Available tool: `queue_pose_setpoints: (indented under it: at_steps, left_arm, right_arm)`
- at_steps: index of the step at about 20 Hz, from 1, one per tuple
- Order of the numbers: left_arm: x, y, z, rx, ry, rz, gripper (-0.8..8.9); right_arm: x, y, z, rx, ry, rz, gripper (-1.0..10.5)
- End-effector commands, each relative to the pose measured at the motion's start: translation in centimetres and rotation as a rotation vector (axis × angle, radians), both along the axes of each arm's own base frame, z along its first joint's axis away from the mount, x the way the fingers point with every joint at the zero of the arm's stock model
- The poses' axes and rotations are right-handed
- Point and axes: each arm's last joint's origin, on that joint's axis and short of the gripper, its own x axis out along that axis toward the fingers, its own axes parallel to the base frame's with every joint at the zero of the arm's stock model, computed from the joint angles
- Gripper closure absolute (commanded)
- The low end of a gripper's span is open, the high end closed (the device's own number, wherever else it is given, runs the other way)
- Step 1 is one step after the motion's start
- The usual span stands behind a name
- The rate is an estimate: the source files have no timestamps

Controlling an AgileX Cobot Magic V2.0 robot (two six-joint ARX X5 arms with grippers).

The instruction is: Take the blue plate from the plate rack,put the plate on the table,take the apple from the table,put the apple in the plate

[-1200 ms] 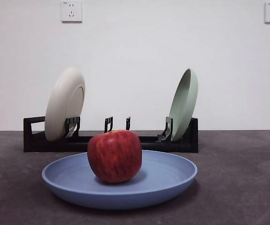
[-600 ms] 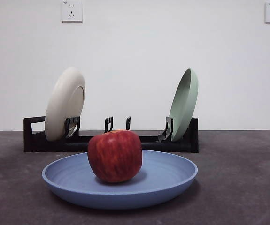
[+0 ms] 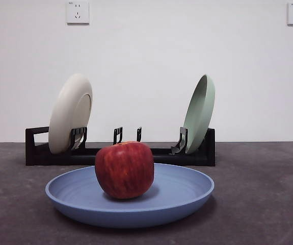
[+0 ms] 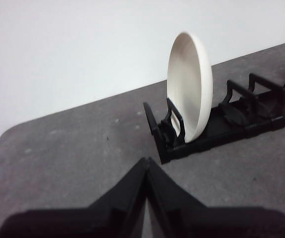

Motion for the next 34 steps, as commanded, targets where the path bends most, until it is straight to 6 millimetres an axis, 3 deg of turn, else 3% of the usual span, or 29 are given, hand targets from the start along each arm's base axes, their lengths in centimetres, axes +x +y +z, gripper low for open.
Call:
queue_pose_setpoints:
  at_steps: [1,8,34]
  left_arm:
    - [0.2,0.1,-1.5,-0.044,0.004,0.011,8.18]
    - [1.1,0.0,-5.3,-0.043,0.081,0.014,8.18]
    - [1.2,0.0,-5.3,-0.042,0.087,0.013,8.18]
  right_arm:
    - [0.0,0.0,0.1,0.009,-0.004,-0.009,9.5]
    - [0.0,0.0,0.1,0.008,-0.004,-0.009,9.5]
    - [0.0,0.0,0.1,0.009,-0.004,-0.009,9.5]
